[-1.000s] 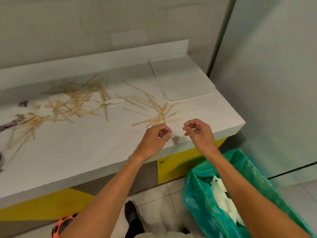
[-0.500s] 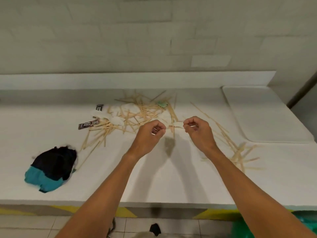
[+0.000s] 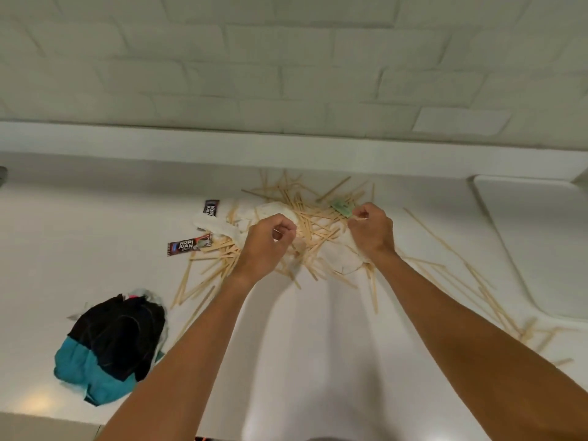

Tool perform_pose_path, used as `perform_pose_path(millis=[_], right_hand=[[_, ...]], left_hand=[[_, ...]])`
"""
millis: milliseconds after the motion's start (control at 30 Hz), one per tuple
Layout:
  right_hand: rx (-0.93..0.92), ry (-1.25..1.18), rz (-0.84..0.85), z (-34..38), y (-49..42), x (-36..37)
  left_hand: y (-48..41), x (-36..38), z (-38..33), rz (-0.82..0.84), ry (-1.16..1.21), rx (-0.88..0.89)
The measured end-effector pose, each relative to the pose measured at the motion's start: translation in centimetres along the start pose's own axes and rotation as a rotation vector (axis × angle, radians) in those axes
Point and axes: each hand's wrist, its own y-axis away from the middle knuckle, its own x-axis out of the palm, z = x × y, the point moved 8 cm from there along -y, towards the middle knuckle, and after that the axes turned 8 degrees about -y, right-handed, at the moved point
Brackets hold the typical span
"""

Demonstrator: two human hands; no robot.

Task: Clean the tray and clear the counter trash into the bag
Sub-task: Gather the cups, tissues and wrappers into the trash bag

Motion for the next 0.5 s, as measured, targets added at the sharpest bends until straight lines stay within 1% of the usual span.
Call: perform_pose_path(millis=[100, 300, 400, 500], right_hand=[[0.004, 0.088, 0.008, -0.4, -2.5, 1.8], [0.065, 0.268, 0.081, -1.2, -6.4, 5.1], [0.032, 0.351, 0.075, -1.4, -7.1, 6.0], [0.013, 0.347, 0.069, -1.6, -7.2, 6.5]], left_hand=[[-1.9, -1.5, 2.2, -0.070, -0.037, -0.047], [-5.2, -7.4, 7.8, -0.327, -0.141, -0.244], [-6.7, -9.4, 10.7, -0.352, -0.244, -0.333], [-7.9, -10.1, 13.4, -0.337, -0.368, -0.404]])
